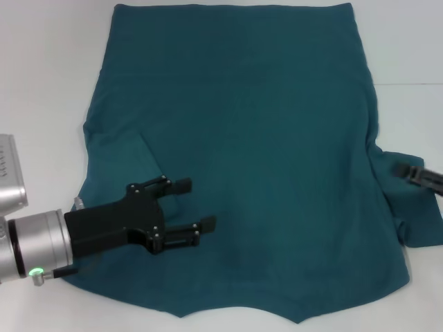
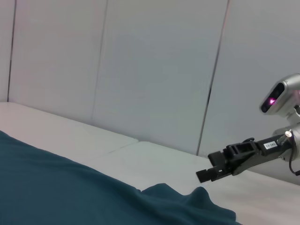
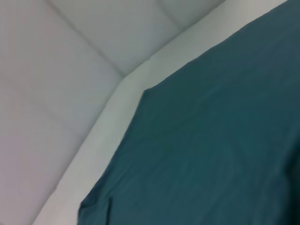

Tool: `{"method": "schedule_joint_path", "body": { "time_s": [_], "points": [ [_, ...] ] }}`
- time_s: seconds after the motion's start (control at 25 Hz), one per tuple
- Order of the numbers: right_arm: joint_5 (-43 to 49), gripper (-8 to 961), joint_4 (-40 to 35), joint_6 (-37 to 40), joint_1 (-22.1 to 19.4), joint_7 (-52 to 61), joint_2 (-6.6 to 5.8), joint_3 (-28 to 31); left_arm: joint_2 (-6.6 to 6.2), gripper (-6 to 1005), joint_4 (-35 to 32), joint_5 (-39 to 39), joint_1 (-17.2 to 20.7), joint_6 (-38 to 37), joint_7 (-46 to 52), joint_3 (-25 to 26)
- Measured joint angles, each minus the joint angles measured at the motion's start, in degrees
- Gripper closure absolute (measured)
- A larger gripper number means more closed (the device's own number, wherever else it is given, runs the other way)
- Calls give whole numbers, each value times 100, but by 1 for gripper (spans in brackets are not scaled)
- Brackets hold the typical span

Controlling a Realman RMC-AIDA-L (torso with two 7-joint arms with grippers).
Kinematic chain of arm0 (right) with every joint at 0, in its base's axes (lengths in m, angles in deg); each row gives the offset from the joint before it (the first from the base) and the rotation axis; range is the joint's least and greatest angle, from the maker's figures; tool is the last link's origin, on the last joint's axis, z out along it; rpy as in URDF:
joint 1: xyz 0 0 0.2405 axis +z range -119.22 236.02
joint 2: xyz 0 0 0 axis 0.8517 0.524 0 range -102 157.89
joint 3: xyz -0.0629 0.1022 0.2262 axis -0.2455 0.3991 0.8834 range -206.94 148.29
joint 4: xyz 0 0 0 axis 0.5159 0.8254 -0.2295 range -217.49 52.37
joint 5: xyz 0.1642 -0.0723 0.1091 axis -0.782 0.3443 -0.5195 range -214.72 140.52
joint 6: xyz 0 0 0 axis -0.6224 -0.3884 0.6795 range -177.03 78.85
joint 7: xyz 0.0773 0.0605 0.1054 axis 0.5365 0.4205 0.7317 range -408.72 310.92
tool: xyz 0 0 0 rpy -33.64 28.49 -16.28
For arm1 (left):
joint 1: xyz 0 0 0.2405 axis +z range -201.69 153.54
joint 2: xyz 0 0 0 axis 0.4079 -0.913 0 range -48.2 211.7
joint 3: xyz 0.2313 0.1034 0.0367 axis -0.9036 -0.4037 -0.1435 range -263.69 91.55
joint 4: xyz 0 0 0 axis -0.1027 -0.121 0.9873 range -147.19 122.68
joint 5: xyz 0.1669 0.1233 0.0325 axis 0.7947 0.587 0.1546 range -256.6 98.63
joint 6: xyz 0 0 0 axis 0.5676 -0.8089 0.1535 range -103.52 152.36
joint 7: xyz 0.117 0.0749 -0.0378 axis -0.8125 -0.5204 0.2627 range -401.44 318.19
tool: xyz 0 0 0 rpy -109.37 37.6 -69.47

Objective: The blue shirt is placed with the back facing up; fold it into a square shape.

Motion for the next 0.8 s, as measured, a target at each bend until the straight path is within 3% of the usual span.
{"method": "schedule_joint_path", "body": {
  "time_s": [0.32,0.52,0.8],
  "points": [
    [49,53,-20,-63,-85,611,-349,147,-8,139,8,1,-17,45,38,-20],
    [627,55,-188,-150,67,1200,-552,122,-20,139,8,1,-58,48,184,-12],
    [1421,58,-581,-132,265,1963,-617,67,-19,140,13,-11,-45,44,205,23]
  ]
}}
